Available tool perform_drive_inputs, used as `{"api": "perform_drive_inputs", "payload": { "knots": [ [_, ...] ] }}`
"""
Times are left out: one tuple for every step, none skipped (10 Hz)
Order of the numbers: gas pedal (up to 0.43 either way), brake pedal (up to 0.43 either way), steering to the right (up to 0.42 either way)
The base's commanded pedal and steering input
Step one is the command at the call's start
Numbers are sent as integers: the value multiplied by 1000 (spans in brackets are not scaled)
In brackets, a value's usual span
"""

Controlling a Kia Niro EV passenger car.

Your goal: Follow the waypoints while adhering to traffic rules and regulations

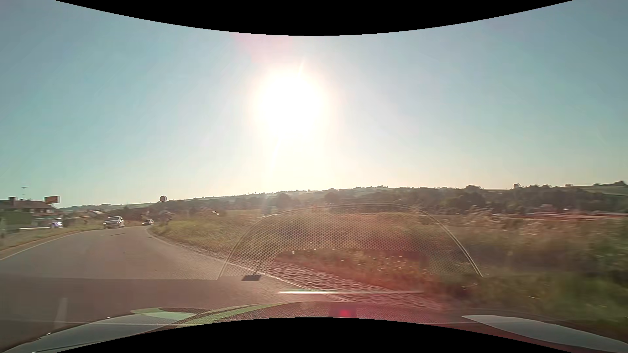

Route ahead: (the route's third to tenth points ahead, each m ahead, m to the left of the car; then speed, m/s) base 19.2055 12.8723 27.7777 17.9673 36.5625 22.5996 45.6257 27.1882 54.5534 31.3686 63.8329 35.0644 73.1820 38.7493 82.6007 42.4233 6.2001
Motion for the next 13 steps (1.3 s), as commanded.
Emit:
{"api": "perform_drive_inputs", "payload": {
  "knots": [
    [461, 0, -521],
    [461, 0, -478],
    [461, 0, -433],
    [461, 0, -394],
    [449, 0, -332],
    [441, 0, -274],
    [441, 0, -228],
    [441, 0, -182],
    [441, 0, -146],
    [441, 0, -122],
    [441, 0, -106],
    [441, 0, -83],
    [441, 0, -63]
  ]
}}
